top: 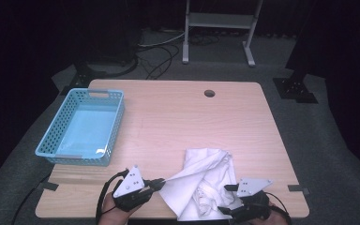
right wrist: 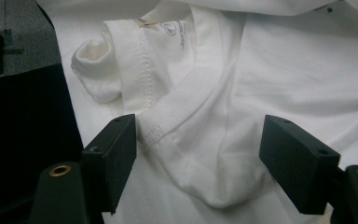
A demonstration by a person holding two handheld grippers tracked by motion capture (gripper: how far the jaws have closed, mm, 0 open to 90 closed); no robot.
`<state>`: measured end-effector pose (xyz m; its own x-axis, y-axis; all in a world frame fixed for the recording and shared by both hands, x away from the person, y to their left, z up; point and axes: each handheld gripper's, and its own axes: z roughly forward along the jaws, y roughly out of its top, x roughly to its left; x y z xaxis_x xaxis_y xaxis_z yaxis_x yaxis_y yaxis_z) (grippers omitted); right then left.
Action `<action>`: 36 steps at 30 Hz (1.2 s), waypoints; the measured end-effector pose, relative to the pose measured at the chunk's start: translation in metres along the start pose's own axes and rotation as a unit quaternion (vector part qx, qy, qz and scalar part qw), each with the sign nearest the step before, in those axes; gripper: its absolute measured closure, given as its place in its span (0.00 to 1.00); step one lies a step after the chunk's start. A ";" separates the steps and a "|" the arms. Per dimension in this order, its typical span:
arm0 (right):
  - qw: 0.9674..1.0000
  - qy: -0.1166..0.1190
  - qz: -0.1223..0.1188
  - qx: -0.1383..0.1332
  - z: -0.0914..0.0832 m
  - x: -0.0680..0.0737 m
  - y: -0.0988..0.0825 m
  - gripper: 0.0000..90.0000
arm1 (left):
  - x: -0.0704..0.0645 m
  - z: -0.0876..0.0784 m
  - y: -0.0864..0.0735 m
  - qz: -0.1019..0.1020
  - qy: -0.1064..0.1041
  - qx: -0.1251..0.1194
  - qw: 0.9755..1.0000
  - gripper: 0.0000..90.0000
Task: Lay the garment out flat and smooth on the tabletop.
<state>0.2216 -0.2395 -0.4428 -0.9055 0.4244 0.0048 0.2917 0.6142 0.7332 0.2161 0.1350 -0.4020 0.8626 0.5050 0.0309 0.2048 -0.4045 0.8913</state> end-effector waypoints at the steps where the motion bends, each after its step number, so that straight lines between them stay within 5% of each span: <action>1: 1.000 0.000 0.000 0.000 0.000 0.000 0.000 0.30 | 0.001 -0.002 -0.001 -0.001 0.003 0.001 1.000 0.96; 25: 1.000 -0.010 0.001 0.000 -0.006 -0.005 -0.003 0.28 | 0.011 -0.040 -0.045 -0.051 0.069 0.032 0.996 0.95; 36: 1.000 -0.015 0.002 0.001 -0.009 -0.007 -0.005 0.27 | 0.003 -0.049 -0.058 -0.059 0.084 0.049 0.994 0.95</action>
<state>0.2238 -0.2516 -0.4406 -0.8945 0.4468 -0.0136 0.2954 0.6136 0.7323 0.1838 0.1972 -0.4316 0.7427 0.6696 0.0104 0.3509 -0.4023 0.8456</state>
